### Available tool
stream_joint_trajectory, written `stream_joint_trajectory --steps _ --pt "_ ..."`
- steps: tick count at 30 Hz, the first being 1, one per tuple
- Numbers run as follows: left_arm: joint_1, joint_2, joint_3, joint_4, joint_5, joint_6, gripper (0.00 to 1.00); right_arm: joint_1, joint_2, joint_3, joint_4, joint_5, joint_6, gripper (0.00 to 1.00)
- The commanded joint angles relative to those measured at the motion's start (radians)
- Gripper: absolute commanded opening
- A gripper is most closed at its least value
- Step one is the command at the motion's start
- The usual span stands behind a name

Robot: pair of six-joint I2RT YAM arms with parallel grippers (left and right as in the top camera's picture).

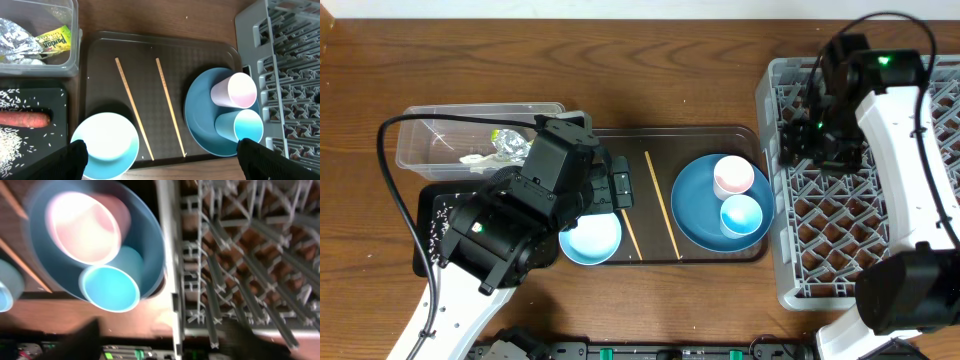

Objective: Sort waste into correct bins and load items into the dishwasher rack

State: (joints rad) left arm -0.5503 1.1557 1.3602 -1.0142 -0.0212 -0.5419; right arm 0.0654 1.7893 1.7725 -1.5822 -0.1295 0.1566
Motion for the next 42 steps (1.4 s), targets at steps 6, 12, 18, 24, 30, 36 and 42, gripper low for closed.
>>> stream_joint_trajectory --steps 6,12,18,24,30,36,42 --pt "0.005 0.0 0.005 -0.002 0.003 0.01 0.98 0.009 -0.017 0.03 0.058 -0.108 -0.062 0.98" --pt "0.005 0.0 0.005 -0.002 0.003 0.01 0.98 0.077 -0.017 0.023 0.062 -0.1 -0.111 0.86" --pt "0.005 0.0 0.005 -0.002 0.003 0.01 0.98 0.15 -0.016 -0.003 0.064 -0.077 -0.109 0.72" --pt "0.005 0.0 0.005 -0.002 0.003 0.01 0.98 0.224 -0.016 -0.06 0.105 -0.077 -0.101 0.59" --pt "0.005 0.0 0.005 -0.002 0.003 0.01 0.98 0.293 -0.016 -0.143 0.211 -0.077 -0.102 0.55" --pt "0.005 0.0 0.005 -0.002 0.003 0.01 0.98 0.327 -0.017 -0.151 0.272 -0.052 -0.102 0.53" --pt "0.005 0.0 0.005 -0.002 0.003 0.01 0.98 0.305 -0.017 -0.108 0.24 0.037 -0.101 0.57"
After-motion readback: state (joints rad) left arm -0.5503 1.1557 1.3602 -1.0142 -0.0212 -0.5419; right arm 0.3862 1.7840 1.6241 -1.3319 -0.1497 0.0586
